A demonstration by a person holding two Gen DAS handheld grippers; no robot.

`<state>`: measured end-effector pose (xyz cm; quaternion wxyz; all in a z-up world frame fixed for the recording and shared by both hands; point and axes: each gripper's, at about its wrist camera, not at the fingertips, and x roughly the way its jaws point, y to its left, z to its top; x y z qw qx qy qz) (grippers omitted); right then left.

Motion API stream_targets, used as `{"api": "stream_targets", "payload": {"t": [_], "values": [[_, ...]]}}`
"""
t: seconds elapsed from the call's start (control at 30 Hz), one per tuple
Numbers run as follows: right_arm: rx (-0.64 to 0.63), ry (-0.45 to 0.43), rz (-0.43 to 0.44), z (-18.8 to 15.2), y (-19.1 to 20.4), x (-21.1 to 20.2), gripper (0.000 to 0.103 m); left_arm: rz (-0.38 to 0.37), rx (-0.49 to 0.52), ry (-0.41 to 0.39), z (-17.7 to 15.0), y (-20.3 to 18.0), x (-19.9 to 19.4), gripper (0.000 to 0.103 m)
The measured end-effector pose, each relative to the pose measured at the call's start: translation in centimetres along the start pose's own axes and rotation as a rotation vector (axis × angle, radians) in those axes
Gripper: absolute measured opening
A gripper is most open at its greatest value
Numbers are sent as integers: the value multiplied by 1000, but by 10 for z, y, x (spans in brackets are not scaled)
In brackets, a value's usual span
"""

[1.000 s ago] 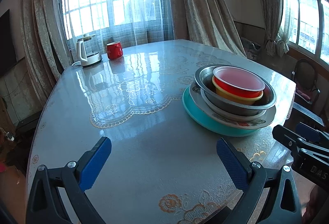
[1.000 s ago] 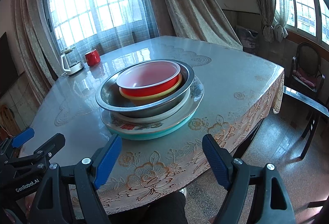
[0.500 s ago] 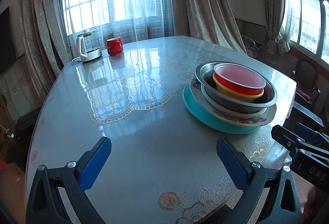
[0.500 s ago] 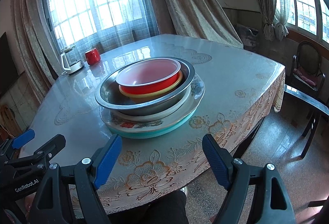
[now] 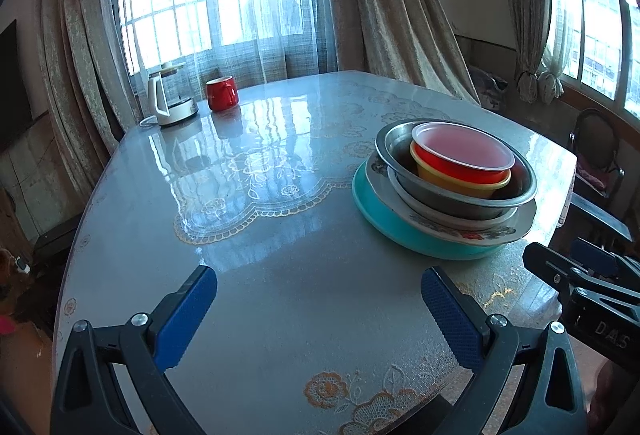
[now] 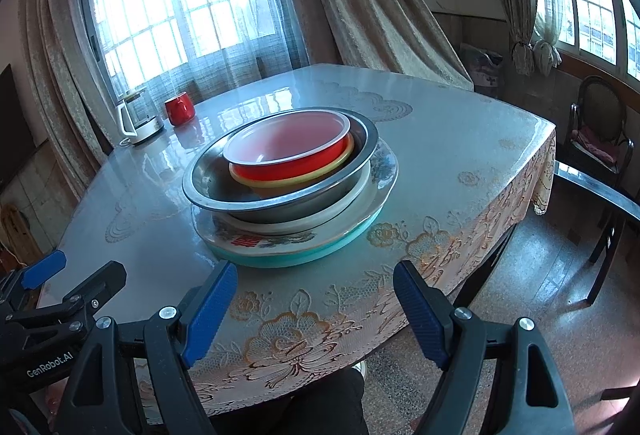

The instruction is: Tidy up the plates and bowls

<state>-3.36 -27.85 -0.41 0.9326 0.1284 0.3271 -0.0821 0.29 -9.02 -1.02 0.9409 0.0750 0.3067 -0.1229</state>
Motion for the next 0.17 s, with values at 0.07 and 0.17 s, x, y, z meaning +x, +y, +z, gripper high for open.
{"api": "stream_targets", "payload": {"t": [0.07,0.17], "values": [[2,3,0,0,-2,1,82,6,9,-7,1,-1,0,103],[8,5,0,3,-4,4,82,12,23,-7,3,-5,3,103]]}}
